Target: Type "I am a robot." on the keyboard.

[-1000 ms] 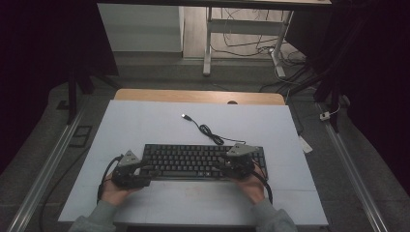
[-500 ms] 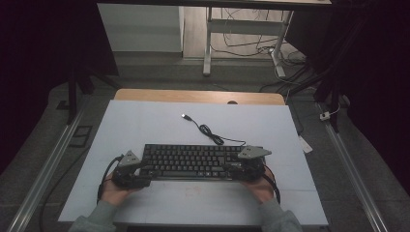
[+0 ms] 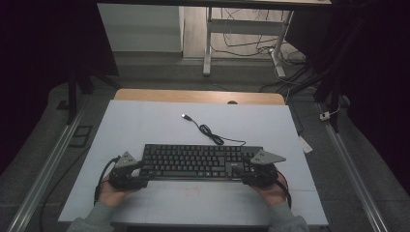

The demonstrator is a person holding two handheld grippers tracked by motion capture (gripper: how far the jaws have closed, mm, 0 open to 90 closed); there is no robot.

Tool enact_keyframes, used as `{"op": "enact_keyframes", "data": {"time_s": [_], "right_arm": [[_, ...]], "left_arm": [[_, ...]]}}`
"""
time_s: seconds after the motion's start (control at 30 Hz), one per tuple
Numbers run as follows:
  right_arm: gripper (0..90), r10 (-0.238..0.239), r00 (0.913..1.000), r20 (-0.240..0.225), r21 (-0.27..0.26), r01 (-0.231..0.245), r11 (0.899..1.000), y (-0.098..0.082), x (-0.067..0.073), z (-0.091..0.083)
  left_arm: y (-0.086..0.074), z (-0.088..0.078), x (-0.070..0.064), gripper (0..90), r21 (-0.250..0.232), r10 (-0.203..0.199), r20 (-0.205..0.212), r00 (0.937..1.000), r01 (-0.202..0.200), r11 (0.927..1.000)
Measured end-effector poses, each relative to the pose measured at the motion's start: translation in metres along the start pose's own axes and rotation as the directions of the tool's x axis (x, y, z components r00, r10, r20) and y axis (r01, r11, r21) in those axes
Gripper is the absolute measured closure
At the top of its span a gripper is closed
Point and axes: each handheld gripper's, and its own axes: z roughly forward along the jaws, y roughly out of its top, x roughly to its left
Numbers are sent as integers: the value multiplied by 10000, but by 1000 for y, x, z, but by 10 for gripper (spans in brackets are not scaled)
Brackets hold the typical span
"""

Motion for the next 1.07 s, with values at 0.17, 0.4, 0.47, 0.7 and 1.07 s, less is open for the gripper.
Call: {"op": "enact_keyframes", "data": {"time_s": [0.17,0.4,0.47,0.7,1.07], "right_arm": [[422,120,9988,465,-66,-117,9999,-14,-8,-22],[415,182,9968,784,142,-194,9997,-35,-18,-45],[415,228,9964,817,176,-243,9995,-39,-20,-48],[413,192,9972,724,287,-214,9994,-41,-21,-45],[413,225,9984,517,154,-233,9996,-40,-23,-42]], "left_arm": [[-7,-6,2,339,11,-79,-41,10000,79,10000],[-16,-12,4,338,136,-93,-96,9999,95,9999],[-18,-13,5,338,160,-92,-135,9999,94,9998],[-20,-14,7,335,156,-74,-180,9998,77,9998],[-18,-13,7,327,100,275,-344,9990,-271,9996]]}}
